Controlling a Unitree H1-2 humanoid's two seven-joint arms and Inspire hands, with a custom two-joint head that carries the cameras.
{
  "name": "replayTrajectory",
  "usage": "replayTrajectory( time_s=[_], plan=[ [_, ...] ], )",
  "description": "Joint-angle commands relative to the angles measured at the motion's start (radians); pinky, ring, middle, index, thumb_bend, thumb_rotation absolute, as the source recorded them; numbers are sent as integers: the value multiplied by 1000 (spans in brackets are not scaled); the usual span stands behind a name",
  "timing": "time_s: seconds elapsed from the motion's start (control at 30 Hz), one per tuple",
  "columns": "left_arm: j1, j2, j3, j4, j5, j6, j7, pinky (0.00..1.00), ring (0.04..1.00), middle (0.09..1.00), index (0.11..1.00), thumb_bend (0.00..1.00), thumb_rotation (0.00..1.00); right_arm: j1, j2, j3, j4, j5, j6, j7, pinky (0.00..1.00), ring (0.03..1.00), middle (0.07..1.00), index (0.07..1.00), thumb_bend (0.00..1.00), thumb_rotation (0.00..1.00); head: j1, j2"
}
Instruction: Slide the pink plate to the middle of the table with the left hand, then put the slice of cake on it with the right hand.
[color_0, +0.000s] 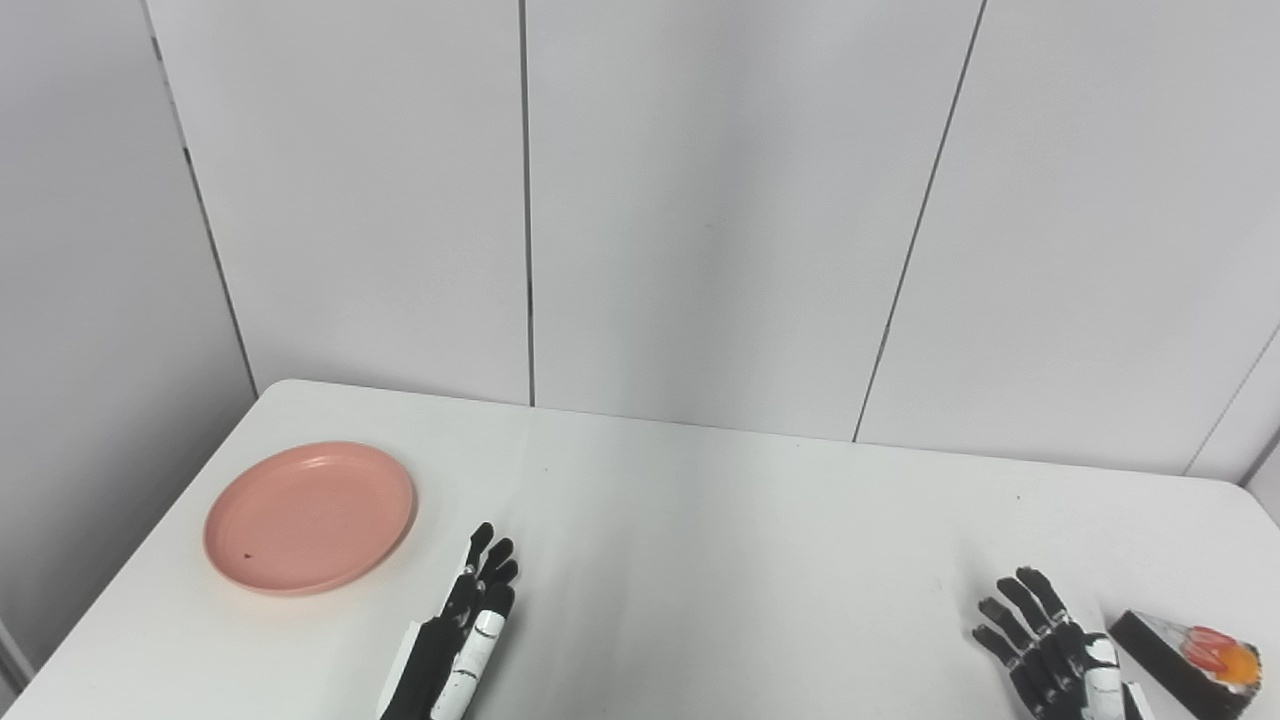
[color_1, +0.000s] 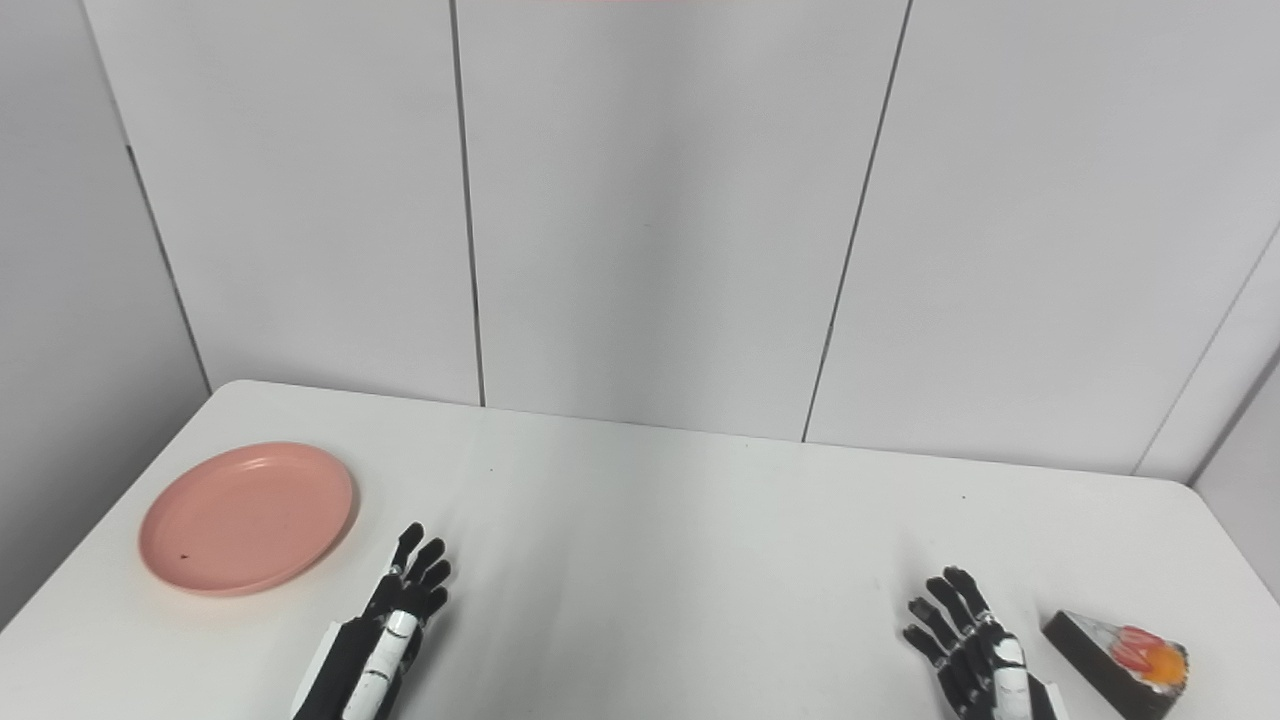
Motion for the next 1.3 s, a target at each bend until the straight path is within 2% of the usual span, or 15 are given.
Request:
replayTrajectory(
  time_s=[0.0,0.1,0.2,0.37,0.5,0.57,0.73,0.83,0.97,1.07,1.13,1.27],
  plan=[
    [3,8,2,31,-7,-46,-15,970,967,975,1000,714,802,26,24,4,58,2,-52,5,834,854,886,872,887,918,-5,-4],
    [2,10,2,34,-12,-46,-16,964,965,977,1000,691,803,24,25,6,60,-5,-56,10,836,855,889,877,876,927,-9,-4],
    [3,12,2,26,-17,-44,-16,957,967,977,1000,721,801,26,29,7,51,-8,-51,6,825,847,880,862,872,925,-17,4],
    [-10,4,13,-66,-37,-11,1,921,952,956,995,781,771,32,37,10,34,-8,-44,6,823,847,878,857,870,919,-24,14],
    [-63,13,28,-153,-48,-8,6,866,910,925,941,852,746,45,48,13,-2,-19,-21,-14,813,841,873,848,873,919,-38,26],
    [-102,25,43,-178,-37,-5,17,846,906,917,933,849,764,53,52,17,-23,-27,-8,-26,812,841,873,846,867,922,-44,30],
    [-204,55,102,-167,-48,-5,39,804,884,883,892,875,758,65,57,24,-60,-26,17,-40,826,850,882,844,840,926,-46,34],
    [-288,107,154,-149,-47,8,61,768,865,860,849,890,750,71,59,29,-77,-33,25,-45,847,864,893,850,815,937,-45,35],
    [-354,163,204,-114,-52,25,75,765,853,850,832,918,736,76,63,33,-95,-36,40,-54,870,876,902,852,789,949,-43,35],
    [-386,195,228,-84,-58,27,75,776,863,860,836,933,741,76,64,35,-99,-37,45,-58,879,879,905,861,779,956,-42,32],
    [-408,223,244,-52,-66,19,69,810,883,878,854,906,761,76,64,35,-101,-36,48,-60,884,879,906,861,768,957,-40,30],
    [-438,296,266,25,-35,-6,76,816,890,893,875,901,784,77,63,37,-107,-39,56,-63,892,882,908,867,757,963,-38,29]
  ],
)
